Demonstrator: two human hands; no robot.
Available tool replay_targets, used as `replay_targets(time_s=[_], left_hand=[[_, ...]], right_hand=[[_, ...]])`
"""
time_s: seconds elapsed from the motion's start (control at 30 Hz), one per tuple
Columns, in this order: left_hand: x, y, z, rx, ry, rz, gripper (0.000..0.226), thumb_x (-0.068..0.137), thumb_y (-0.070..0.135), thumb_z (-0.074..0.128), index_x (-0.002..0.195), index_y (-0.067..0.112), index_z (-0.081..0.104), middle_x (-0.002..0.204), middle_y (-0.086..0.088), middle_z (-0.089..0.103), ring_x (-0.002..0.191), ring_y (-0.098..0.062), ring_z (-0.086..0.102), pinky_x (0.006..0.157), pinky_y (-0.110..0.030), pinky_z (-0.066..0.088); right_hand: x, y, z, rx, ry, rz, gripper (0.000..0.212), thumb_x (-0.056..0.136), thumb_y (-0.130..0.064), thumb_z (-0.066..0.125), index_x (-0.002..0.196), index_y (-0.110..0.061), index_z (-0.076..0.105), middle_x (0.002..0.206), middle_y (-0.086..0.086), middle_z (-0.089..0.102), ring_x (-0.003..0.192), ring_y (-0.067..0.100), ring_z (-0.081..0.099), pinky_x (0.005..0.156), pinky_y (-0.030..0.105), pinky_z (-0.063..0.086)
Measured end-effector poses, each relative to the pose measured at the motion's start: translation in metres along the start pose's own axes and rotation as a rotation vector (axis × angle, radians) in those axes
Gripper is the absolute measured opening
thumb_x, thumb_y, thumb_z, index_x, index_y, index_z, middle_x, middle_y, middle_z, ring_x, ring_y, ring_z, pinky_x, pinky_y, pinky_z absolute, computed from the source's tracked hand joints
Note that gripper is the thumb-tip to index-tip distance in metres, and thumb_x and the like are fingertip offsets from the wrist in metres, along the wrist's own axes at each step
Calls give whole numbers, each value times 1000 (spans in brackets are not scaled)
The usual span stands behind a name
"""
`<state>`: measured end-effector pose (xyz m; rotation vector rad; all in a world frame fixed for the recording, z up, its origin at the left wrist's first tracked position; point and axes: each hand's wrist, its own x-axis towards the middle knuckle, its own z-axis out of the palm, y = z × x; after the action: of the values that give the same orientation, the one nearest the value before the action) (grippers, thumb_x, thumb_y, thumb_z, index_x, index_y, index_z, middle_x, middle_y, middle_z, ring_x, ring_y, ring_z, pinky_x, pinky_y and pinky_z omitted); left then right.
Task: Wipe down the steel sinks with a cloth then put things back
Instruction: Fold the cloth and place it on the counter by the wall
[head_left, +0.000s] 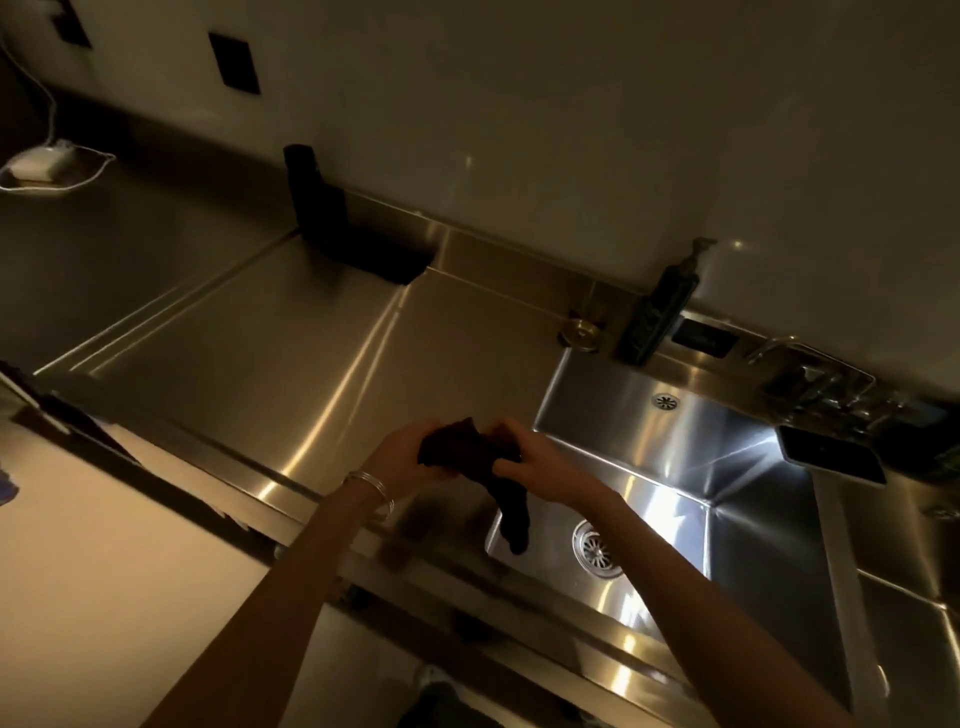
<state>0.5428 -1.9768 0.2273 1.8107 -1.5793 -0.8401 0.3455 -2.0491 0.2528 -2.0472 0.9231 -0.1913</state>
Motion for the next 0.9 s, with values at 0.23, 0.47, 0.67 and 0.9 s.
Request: replay_targets(time_s=[0.23, 0.47, 0.67, 0.9], left_hand=[[55, -10, -53, 123, -112, -154, 44, 77, 47, 71, 111, 21, 62, 98, 4, 64, 92, -14, 59, 79, -25, 44], [94, -27, -90, 66, -329, -310, 35, 78, 51, 67, 93, 20, 66, 82, 6, 67, 74, -9, 63, 64, -17, 47], [141, -55, -99, 191, -170, -223, 47, 77, 21, 75, 119, 12, 57, 113, -2, 59, 104, -20, 56, 84, -23, 41], [157, -93, -101, 374, -28, -17, 40, 82, 0, 57, 120, 13, 60, 124, -10, 58, 117, -27, 49, 98, -29, 36]], right_hand=[[72, -5, -24, 98, 58, 24, 34, 89, -1, 55, 123, -3, 53, 120, 15, 60, 102, 16, 56, 86, 24, 44], [118, -6, -43, 153, -108, 121, 37, 89, 1, 54, 125, -4, 55, 119, 18, 62, 103, 24, 60, 88, 32, 48], [165, -6, -33, -155, 135, 123, 45, 86, 2, 57, 130, -6, 54, 128, 14, 58, 115, 22, 55, 85, 15, 36], [196, 25, -15, -235, 419, 375, 56, 84, 4, 53, 136, -12, 42, 143, 22, 35, 124, 29, 42, 102, 43, 40]])
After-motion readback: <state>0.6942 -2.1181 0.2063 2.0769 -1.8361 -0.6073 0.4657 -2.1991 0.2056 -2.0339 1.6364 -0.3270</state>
